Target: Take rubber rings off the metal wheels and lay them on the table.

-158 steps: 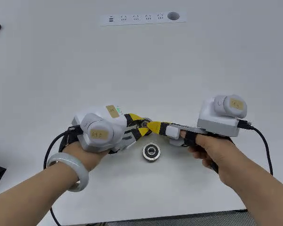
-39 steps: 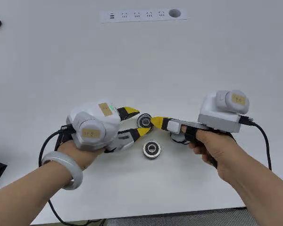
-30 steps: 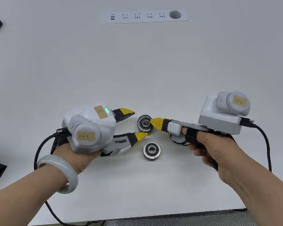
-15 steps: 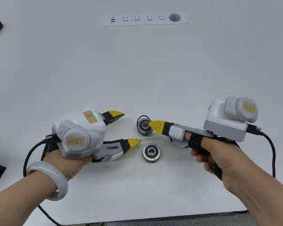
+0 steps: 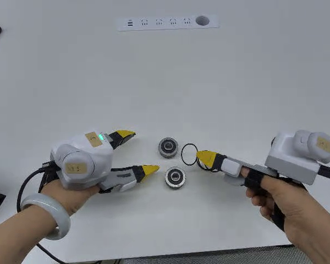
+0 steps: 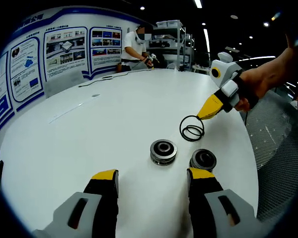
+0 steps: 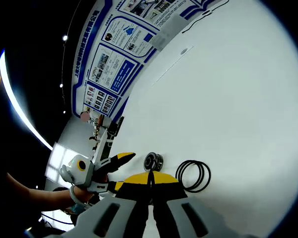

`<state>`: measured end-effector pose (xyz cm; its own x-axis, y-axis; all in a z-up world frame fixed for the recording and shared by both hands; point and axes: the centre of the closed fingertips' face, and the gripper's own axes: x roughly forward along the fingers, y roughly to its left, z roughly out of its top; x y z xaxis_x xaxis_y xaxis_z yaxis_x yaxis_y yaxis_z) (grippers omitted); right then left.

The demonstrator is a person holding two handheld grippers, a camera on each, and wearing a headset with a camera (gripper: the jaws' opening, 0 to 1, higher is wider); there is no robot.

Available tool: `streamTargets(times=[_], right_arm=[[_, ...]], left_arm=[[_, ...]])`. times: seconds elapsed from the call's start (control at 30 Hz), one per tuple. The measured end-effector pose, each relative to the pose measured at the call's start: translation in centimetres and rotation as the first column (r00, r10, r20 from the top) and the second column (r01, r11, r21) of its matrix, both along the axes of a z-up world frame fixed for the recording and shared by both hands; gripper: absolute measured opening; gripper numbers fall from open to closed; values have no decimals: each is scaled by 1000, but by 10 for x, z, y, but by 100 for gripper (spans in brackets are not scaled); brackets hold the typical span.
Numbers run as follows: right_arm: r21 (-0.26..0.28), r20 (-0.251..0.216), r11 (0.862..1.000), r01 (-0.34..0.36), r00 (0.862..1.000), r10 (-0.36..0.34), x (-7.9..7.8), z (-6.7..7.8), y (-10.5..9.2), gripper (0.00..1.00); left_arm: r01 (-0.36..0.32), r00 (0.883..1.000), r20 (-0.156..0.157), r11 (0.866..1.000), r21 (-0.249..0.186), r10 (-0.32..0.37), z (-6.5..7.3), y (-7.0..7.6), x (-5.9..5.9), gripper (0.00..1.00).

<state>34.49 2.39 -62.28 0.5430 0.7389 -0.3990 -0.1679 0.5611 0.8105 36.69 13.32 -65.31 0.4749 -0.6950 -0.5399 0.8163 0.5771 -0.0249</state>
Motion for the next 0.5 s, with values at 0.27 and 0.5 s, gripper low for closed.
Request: streamTargets(times=[0.27,0.5], right_arm=[[-10,-36,998,65,997,-65,0,-14,-23,2],[-78,-30,996,48,998,-50,1,-25,-29,4]], left_arm=[[-3,1000,-7,1000,1,3,-1,1,-2,57],[-10,1000,-9,1000,-3,10,0,4,-4,56]])
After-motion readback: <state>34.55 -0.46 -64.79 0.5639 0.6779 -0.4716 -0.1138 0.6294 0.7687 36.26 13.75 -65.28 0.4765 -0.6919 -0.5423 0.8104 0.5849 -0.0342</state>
